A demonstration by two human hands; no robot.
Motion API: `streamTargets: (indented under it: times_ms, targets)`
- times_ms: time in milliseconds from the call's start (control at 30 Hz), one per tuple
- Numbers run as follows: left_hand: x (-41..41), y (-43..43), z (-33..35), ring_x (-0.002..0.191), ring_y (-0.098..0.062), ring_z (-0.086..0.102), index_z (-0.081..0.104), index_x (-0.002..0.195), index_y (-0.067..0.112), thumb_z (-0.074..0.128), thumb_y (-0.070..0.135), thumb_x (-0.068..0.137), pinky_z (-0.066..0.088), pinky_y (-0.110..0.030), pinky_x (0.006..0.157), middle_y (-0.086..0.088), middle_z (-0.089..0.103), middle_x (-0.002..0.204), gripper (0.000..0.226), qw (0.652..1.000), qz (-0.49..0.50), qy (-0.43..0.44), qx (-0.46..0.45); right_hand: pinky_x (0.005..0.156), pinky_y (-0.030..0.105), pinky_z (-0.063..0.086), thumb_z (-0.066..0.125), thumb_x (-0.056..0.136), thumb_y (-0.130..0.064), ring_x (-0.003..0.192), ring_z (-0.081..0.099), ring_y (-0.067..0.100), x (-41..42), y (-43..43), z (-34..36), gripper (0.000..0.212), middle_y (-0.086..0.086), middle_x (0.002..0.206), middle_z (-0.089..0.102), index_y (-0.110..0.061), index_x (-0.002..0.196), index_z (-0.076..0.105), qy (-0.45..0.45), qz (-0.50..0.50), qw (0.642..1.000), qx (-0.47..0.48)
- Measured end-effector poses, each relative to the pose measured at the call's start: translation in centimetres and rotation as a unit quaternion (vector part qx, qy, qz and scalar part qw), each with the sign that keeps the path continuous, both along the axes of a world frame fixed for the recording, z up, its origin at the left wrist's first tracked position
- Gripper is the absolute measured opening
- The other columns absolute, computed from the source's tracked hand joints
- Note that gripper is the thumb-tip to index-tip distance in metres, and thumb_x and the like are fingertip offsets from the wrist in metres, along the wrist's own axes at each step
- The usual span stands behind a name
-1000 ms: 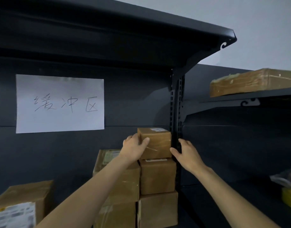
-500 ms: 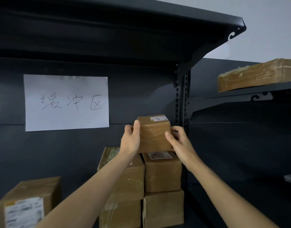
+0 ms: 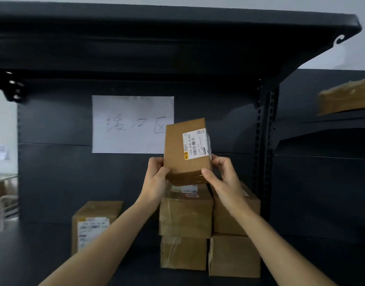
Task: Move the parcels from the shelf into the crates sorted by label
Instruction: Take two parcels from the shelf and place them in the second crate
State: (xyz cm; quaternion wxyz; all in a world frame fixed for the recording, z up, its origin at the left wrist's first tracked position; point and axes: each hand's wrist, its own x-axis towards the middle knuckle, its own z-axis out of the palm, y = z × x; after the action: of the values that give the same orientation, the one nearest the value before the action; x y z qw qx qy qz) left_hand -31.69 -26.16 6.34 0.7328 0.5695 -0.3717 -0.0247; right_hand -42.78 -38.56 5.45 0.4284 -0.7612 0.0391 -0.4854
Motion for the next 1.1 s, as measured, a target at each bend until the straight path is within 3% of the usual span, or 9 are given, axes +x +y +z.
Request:
streamTargets:
  times_ms: [133, 267, 500, 633, 733, 800, 867, 1000, 1100]
  targets:
    - [2.0, 3.9, -0.6, 0.093, -0.013, 0.053, 0.041, 0.108, 0.014, 0.036, 0.004, 0.097, 0.047, -0.023, 0.078, -0.001, 0.052, 0.102, 0.015, 0.999, 0.044, -0.016, 0.001, 0.083, 0.018, 0.046, 0.064, 0.085, -0.027, 0.11, 0.053, 0.002, 2.3, 3.5, -0.4, 0.032, -0.008, 0.122, 0.055, -0.018, 0.111, 0.047, 0.006, 0.018, 0.999, -0.025]
    - [3.9, 8.5, -1.0, 0.097, -0.016, 0.053, 0.041, 0.115, 0.014, 0.033, 0.005, 0.098, 0.046, -0.021, 0.075, -0.003, 0.053, 0.108, 0.02, 0.997, 0.074, -0.012, -0.005, 0.074, 0.003, 0.042, 0.063, 0.086, -0.024, 0.102, 0.049, -0.005, 4.6, 7.6, -0.7, 0.03, -0.007, 0.118, 0.053, -0.019, 0.11, 0.045, 0.016, 0.056, 0.998, -0.027]
    - [8.0, 16.7, -3.0, 0.089, -0.011, 0.058, 0.04, 0.127, 0.015, 0.034, 0.007, 0.1, 0.051, -0.014, 0.064, -0.005, 0.058, 0.111, 0.029, 0.993, 0.119, -0.009, -0.022, 0.084, 0.013, 0.042, 0.061, 0.088, -0.024, 0.112, 0.047, 0.005, 9.2, 15.3, -1.1, 0.029, -0.01, 0.122, 0.048, -0.026, 0.11, 0.042, 0.065, 0.11, 0.99, -0.055]
    - [11.2, 21.9, -5.1, 0.113, -0.027, 0.054, 0.04, 0.128, 0.027, 0.034, 0.002, 0.098, 0.047, -0.028, 0.085, -0.011, 0.053, 0.129, 0.039, 0.992, 0.129, -0.002, 0.012, 0.098, 0.03, 0.046, 0.058, 0.089, -0.025, 0.111, 0.047, 0.001, 12.5, 20.0, -2.4, 0.028, -0.02, 0.117, 0.044, -0.033, 0.111, 0.041, 0.099, 0.144, 0.981, -0.08]
    - [13.5, 25.6, -6.7, 0.117, -0.027, 0.051, 0.042, 0.13, 0.024, 0.035, 0.001, 0.098, 0.046, -0.023, 0.082, -0.01, 0.049, 0.132, 0.04, 0.99, 0.13, 0.015, 0.045, 0.091, 0.007, 0.041, 0.056, 0.091, -0.021, 0.103, 0.044, -0.009, 15.1, 23.5, -3.9, 0.028, -0.026, 0.112, 0.042, -0.033, 0.112, 0.043, 0.108, 0.142, 0.979, -0.101]
    - [15.0, 27.6, -7.8, 0.11, -0.024, 0.052, 0.044, 0.126, 0.023, 0.037, 0.007, 0.098, 0.047, -0.022, 0.076, -0.011, 0.049, 0.129, 0.033, 0.989, 0.128, 0.028, 0.072, 0.089, 0.002, 0.037, 0.055, 0.091, -0.018, 0.103, 0.04, -0.012, 16.8, 25.6, -5.2, 0.03, -0.021, 0.118, 0.042, -0.027, 0.119, 0.047, 0.111, 0.139, 0.978, -0.109]
    - [16.4, 29.2, -9.1, 0.11, -0.026, 0.054, 0.044, 0.124, 0.023, 0.04, 0.02, 0.099, 0.051, -0.032, 0.081, -0.012, 0.049, 0.128, 0.026, 0.987, 0.118, 0.053, 0.098, 0.091, 0.0, 0.032, 0.055, 0.091, -0.015, 0.111, 0.037, -0.012, 18.4, 27.3, -6.5, 0.034, -0.017, 0.124, 0.043, -0.02, 0.124, 0.051, 0.117, 0.129, 0.977, -0.122]
    - [18.0, 31.1, -11.5, 0.108, -0.023, 0.057, 0.041, 0.126, 0.014, 0.052, 0.039, 0.092, 0.048, -0.048, 0.098, -0.01, 0.054, 0.12, 0.044, 0.98, 0.08, 0.13, 0.127, 0.111, 0.024, 0.032, 0.053, 0.092, -0.011, 0.132, 0.035, 0.004, 20.9, 29.8, -9.2, 0.04, -0.008, 0.141, 0.043, -0.016, 0.131, 0.051, 0.157, 0.097, 0.973, -0.14]
    - [19.0, 31.4, -13.0, 0.104, -0.021, 0.06, 0.047, 0.116, 0.015, 0.055, 0.049, 0.087, 0.049, -0.048, 0.097, -0.008, 0.058, 0.114, 0.045, 0.973, 0.049, 0.167, 0.15, 0.114, 0.025, 0.027, 0.05, 0.093, -0.009, 0.136, 0.031, 0.007, 21.9, 30.7, -10.8, 0.042, -0.005, 0.146, 0.039, -0.015, 0.135, 0.048, 0.189, 0.072, 0.968, -0.146]
